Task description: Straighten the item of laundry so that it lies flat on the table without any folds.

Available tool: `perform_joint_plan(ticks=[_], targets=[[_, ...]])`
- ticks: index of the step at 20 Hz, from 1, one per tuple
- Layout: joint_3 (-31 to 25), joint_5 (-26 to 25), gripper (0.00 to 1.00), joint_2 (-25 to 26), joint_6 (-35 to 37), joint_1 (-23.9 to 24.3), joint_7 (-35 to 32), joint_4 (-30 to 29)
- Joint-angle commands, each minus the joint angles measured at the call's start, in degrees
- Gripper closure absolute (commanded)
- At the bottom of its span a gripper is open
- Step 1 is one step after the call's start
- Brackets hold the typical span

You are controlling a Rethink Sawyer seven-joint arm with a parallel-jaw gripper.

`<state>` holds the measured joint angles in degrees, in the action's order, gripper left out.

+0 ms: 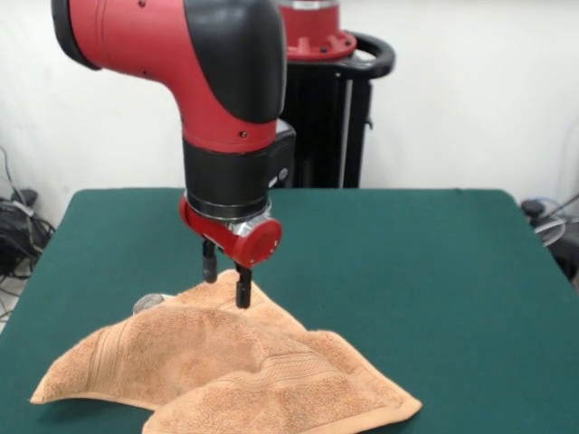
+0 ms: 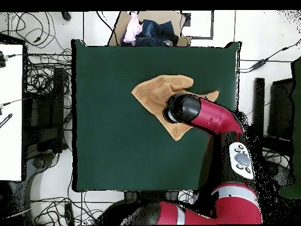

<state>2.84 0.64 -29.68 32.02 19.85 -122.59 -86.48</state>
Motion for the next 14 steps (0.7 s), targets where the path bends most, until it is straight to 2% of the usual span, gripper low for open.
perform_joint_plan(ticks=[1, 4, 14], targets=[[-9.43, -2.61, 0.0, 1.62, -4.86, 3.26, 3.11, -9.46], [-10.69, -3.96, 0.0, 3.12, -8.01, 4.85, 3.32, -10.63], [-13.2, -6.52, 0.0, 4.41, -10.13, 7.0, 1.99, -13.15]])
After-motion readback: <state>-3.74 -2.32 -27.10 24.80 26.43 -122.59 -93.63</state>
